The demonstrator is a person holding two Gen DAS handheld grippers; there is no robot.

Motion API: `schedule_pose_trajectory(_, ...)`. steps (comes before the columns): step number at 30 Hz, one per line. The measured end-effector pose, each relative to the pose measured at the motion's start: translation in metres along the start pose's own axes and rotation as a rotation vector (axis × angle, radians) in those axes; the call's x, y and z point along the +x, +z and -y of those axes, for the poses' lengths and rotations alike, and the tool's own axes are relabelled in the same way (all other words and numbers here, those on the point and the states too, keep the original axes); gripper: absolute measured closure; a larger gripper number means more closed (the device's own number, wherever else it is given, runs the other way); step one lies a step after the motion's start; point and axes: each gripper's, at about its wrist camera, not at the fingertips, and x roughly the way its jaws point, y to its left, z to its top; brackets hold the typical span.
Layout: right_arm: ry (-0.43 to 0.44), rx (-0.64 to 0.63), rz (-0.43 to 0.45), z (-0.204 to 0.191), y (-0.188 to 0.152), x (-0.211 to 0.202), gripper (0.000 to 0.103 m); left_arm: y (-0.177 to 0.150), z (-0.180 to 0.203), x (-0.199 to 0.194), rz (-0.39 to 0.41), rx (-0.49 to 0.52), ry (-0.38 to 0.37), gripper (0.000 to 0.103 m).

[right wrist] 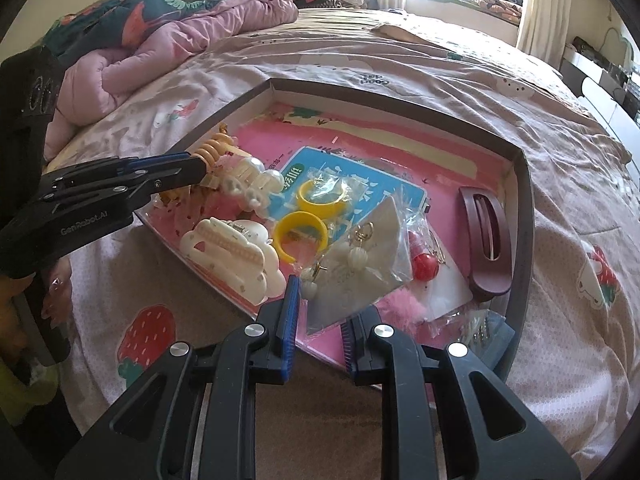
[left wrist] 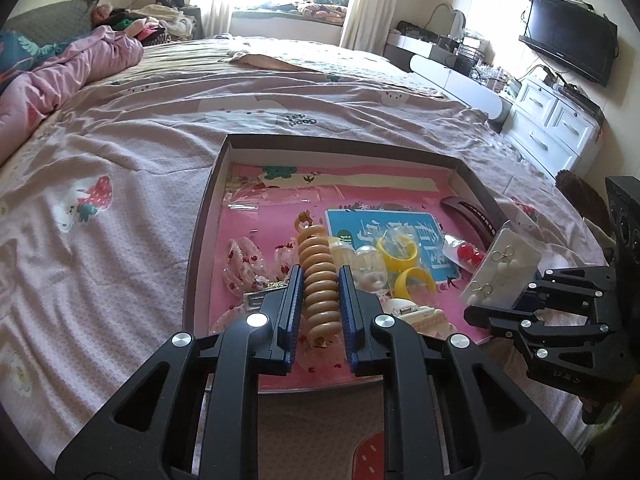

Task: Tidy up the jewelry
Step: 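Carry the coiled hair tie and earring card into the tray and open both tools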

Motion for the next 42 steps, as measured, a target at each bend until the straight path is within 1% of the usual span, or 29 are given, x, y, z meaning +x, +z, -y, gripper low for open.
schedule_pose_trajectory(2,0.005,0.009,0.002,0.001,-0.001,-0.002,0.081,-0.001,0.0,0.0,-0.003,-0.003,-0.001,0.092)
schedule_pose_trajectory(4,0.003,0.015,0.007,0.002,-0.002,-0.004,0.075,-0.001,0.0,-0.001,-0.006,-0.007,0.0,0.092)
schedule_pose_trajectory(8,0.007,0.024,0.022,0.002,-0.006,-0.011,0.071,0.0,0.001,-0.004,-0.004,-0.012,-0.006,0.091)
schedule_pose_trajectory(10,0.007,0.036,0.04,0.001,-0.008,-0.017,0.061,0.001,0.002,-0.007,0.002,-0.014,-0.01,0.087)
schedule_pose_trajectory(12,0.01,0.046,0.064,0.0,-0.01,-0.025,0.055,0.002,0.003,-0.013,0.014,-0.017,-0.019,0.077)
schedule_pose_trajectory(14,0.006,0.051,0.089,-0.002,-0.013,-0.034,0.05,0.004,0.005,-0.021,0.032,-0.015,-0.021,0.072)
schedule_pose_trajectory(16,-0.008,0.058,0.122,-0.003,-0.016,-0.045,0.037,0.006,0.007,-0.029,0.05,-0.013,-0.026,0.069)
schedule_pose_trajectory(20,-0.031,0.073,0.19,-0.006,-0.022,-0.065,0.026,0.008,0.011,-0.047,0.087,-0.008,-0.029,0.053)
schedule_pose_trajectory(22,-0.058,0.073,0.225,-0.007,-0.024,-0.074,0.021,0.007,0.012,-0.056,0.103,-0.006,-0.032,0.053)
schedule_pose_trajectory(24,-0.076,0.077,0.263,-0.01,-0.028,-0.085,0.018,0.005,0.014,-0.065,0.115,-0.002,-0.032,0.045)
schedule_pose_trajectory(28,-0.108,0.097,0.326,-0.013,-0.036,-0.104,0.011,0.0,0.015,-0.08,0.137,0.007,-0.032,0.038)
schedule_pose_trajectory(30,-0.133,0.103,0.351,-0.015,-0.04,-0.114,0.008,-0.003,0.016,-0.087,0.142,0.011,-0.028,0.031)
schedule_pose_trajectory(33,-0.16,0.106,0.387,-0.019,-0.047,-0.127,0.007,-0.007,0.017,-0.095,0.149,0.013,-0.02,0.024)
schedule_pose_trajectory(36,-0.178,0.108,0.415,-0.025,-0.054,-0.138,0.007,-0.012,0.018,-0.105,0.159,0.006,-0.011,0.012)
schedule_pose_trajectory(39,-0.183,0.116,0.442,-0.03,-0.061,-0.147,0.007,-0.018,0.017,-0.113,0.159,-0.001,-0.019,0.012)
schedule_pose_trajectory(42,-0.181,0.128,0.469,-0.034,-0.067,-0.156,0.007,-0.025,0.018,-0.121,0.163,0.004,-0.01,0.012)
